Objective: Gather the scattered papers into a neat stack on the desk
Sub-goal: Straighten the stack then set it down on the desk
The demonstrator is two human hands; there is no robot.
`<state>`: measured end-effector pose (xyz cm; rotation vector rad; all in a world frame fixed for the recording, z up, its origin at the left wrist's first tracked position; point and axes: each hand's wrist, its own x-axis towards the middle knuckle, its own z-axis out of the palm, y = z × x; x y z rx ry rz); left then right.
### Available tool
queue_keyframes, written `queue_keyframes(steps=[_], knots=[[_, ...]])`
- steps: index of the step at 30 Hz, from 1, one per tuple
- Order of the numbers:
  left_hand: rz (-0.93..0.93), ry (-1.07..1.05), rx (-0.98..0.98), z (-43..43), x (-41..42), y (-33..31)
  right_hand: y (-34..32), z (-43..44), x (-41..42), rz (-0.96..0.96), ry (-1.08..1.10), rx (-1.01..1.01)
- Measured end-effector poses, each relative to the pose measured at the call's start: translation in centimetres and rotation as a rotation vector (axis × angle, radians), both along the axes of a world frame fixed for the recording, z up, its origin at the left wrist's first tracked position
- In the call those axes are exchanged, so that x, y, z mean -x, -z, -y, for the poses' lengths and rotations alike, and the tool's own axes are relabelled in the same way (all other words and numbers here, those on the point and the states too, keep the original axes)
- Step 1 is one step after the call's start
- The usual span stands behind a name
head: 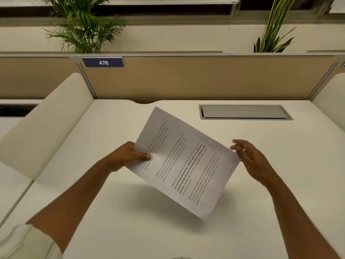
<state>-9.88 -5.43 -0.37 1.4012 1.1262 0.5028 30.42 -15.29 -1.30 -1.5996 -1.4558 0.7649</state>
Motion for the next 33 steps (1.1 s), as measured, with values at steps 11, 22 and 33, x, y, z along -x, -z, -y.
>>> queue_keyframes(steps=[11, 22, 33], knots=[[-0.189, 0.147, -0.069, -1.5, -0.3, -2.7, -0.8, 2.9, 1.7, 0.216, -0.445, 0.342], [-0.540, -0.241, -0.488, -3.6, -2.4, -4.7, 1.9, 3.6, 3.8, -0.125, -0.163, 0.199], [0.229, -0.446, 0.171, 5.7, -6.9, -0.4, 2.9, 2.0, 5.3, -0.323, 0.153, 0.134]])
